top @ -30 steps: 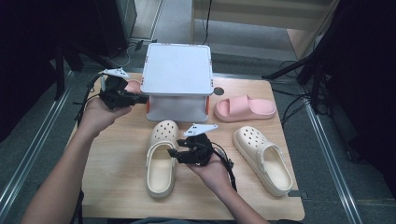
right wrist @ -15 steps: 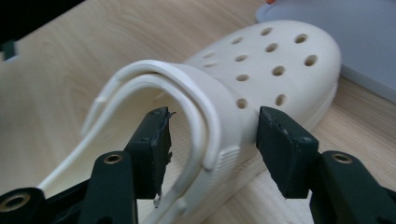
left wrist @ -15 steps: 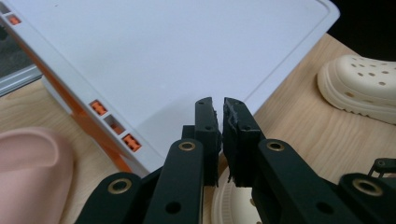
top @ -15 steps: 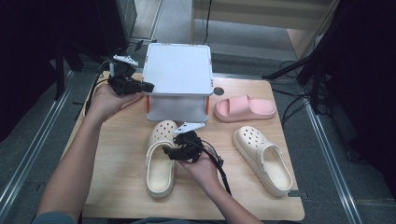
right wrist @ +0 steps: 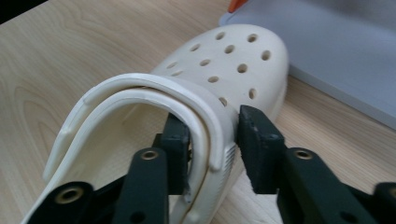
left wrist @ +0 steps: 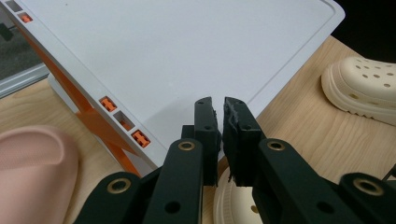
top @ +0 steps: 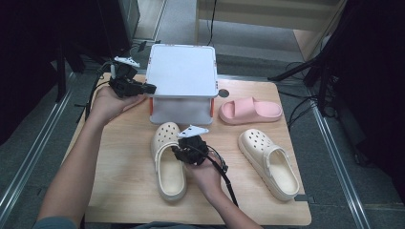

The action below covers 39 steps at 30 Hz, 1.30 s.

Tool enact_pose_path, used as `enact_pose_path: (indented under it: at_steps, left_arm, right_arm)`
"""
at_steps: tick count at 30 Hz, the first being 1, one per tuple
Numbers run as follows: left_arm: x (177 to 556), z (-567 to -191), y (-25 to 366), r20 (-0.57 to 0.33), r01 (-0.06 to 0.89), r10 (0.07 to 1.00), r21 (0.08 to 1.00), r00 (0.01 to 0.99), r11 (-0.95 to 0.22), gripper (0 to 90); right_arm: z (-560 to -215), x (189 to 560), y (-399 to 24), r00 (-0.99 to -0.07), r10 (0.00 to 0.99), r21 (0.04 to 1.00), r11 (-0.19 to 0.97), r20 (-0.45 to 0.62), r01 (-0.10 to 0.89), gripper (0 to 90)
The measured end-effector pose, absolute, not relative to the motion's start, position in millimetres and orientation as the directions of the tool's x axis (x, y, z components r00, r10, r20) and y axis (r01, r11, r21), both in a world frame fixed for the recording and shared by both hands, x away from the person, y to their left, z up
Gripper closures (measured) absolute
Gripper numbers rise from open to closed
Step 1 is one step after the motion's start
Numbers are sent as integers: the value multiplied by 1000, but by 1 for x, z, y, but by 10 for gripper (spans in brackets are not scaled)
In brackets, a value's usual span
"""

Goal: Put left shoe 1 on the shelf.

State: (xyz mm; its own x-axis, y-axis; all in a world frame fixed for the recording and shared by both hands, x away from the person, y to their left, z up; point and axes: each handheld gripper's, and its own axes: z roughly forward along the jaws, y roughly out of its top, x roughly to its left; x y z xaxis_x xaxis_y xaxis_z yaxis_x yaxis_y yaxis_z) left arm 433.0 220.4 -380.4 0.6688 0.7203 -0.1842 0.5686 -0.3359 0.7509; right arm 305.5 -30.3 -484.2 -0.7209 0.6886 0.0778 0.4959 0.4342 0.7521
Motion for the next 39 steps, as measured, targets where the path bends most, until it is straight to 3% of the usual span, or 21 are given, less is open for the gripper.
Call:
enact_pose_path:
  at_steps: [7,18,27,39]
  left_arm:
    - [433,-381,219,-190,570,719,752,668,-331,836]
    - [433,-381,220,-194,572,717,750,669,-331,833]
    - [433,-381,221,-200,574,716,750,669,-328,832]
    - [433,-382,222,-212,578,713,751,669,-319,829]
  right_arm:
    - [-472,313,-35,-697,714,758,417,68,502,763]
    - [-453,352,-16,-650,760,772,417,-7,479,762]
    - [-459,387,0,-591,806,767,393,-22,508,760]
    - [-472,400,10,-542,840,774,366,-35,517,747]
